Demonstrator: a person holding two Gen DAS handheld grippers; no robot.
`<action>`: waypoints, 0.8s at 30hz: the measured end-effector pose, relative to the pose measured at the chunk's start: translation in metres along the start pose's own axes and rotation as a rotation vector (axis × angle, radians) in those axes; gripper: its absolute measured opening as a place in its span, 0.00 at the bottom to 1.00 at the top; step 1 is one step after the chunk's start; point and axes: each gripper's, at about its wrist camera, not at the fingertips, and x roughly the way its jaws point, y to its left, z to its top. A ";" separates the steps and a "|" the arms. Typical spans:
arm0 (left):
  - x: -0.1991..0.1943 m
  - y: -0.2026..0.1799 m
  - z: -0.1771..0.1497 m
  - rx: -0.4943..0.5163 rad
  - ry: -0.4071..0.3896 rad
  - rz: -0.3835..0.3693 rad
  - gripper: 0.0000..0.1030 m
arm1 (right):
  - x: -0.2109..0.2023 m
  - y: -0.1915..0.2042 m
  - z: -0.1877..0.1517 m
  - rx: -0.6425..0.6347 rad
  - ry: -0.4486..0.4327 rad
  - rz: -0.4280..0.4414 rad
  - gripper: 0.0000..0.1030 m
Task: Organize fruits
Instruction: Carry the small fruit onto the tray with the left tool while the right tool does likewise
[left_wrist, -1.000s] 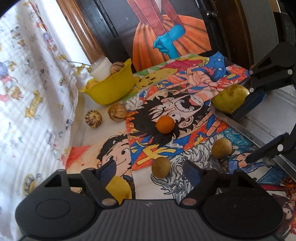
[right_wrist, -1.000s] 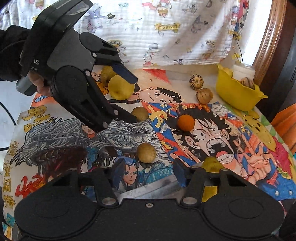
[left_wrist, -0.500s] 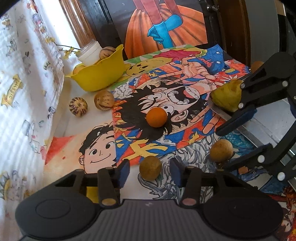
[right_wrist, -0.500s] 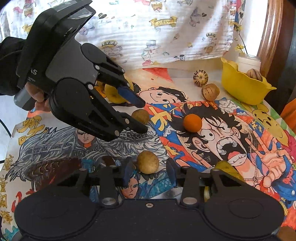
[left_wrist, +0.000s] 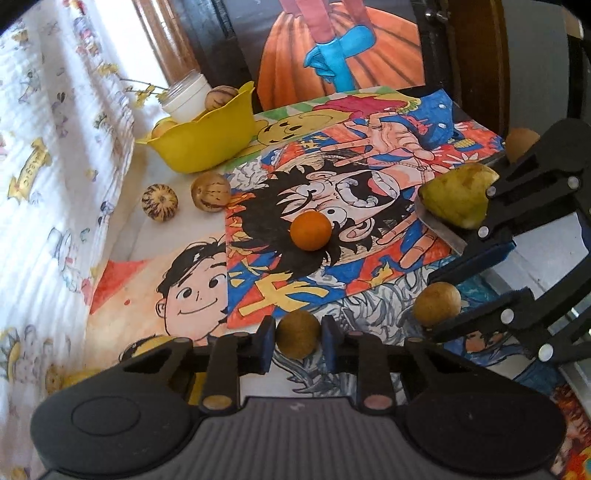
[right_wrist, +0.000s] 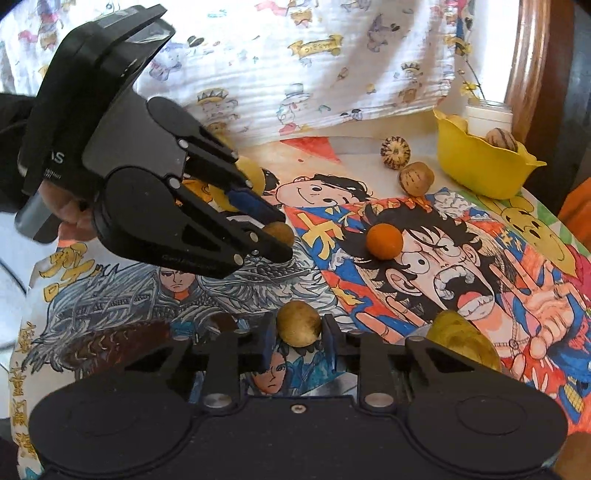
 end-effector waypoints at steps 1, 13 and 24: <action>-0.002 -0.001 0.000 -0.015 0.001 0.003 0.27 | -0.003 0.000 -0.001 0.006 -0.003 -0.001 0.27; -0.035 -0.024 0.009 -0.214 -0.034 -0.033 0.27 | -0.071 -0.013 -0.027 0.148 -0.094 -0.077 0.27; -0.047 -0.074 0.034 -0.282 -0.083 -0.106 0.27 | -0.127 -0.046 -0.076 0.306 -0.140 -0.277 0.27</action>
